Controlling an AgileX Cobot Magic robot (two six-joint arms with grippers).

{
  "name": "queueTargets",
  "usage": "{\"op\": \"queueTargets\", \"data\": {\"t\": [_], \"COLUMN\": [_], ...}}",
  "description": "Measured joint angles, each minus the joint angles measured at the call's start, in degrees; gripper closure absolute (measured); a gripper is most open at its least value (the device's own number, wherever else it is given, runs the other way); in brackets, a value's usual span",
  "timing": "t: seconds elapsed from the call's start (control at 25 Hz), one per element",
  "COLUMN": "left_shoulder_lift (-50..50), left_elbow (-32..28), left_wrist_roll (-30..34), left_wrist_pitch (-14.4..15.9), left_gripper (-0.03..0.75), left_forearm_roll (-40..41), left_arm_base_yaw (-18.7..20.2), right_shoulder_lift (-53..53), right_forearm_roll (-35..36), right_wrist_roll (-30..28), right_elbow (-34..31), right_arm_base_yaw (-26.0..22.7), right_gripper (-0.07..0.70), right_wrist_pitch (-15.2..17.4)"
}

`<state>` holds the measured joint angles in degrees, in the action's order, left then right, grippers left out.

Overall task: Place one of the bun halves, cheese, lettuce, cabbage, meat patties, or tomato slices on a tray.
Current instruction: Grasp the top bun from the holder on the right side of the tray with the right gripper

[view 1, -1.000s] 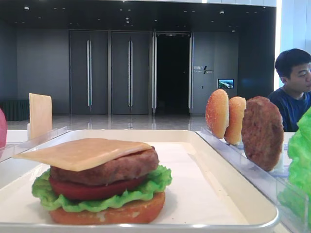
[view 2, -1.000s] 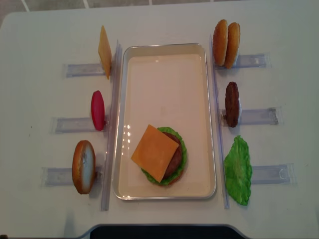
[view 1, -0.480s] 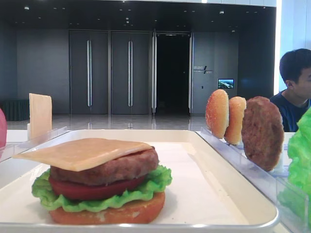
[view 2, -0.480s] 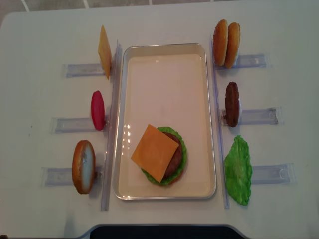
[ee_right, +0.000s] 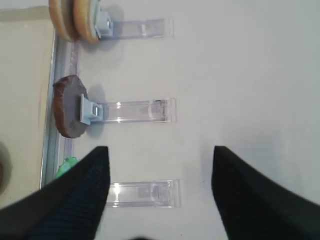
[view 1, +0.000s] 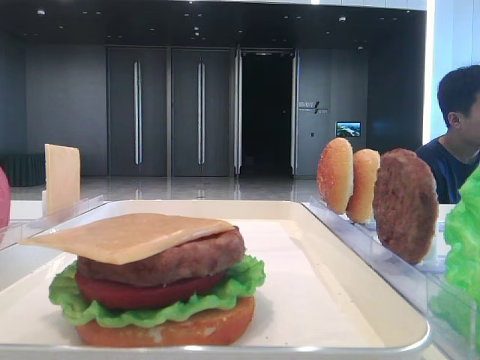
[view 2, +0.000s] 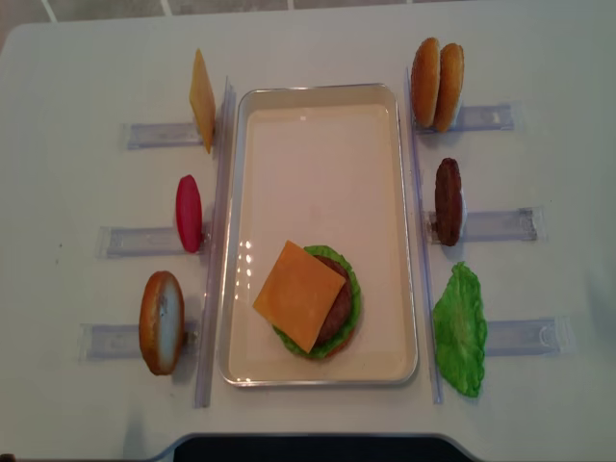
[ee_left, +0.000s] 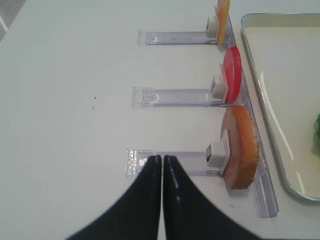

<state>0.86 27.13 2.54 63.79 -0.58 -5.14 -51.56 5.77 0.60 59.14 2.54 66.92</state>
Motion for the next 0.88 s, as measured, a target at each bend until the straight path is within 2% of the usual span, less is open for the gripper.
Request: {"op": "queueTargets", "data": {"t": [0.16,0.4,0.88], "left_shoulder_lift": [0.0,0.0,0.0], "left_elbow": [0.0,0.0,0.0], "left_wrist_roll": [0.0,0.0,0.0], "left_wrist_pitch": [0.0,0.0,0.0], "left_gripper": [0.715,0.715,0.715], "left_forearm_roll": [0.0,0.0,0.0], "left_arm_base_yaw": [0.0,0.0,0.0], "right_shoulder_lift": [-11.2,-21.66,-40.87], "right_forearm_roll": [0.05,1.56,1.78], "right_wrist_roll": [-0.6,-6.42,-5.89], "right_elbow": [7.63,16.86,34.31], "right_arm_base_yaw": [0.0,0.0,0.0], "right_gripper": [0.178,0.178,0.178], "right_wrist_pitch": [2.61,2.35,2.99]}}
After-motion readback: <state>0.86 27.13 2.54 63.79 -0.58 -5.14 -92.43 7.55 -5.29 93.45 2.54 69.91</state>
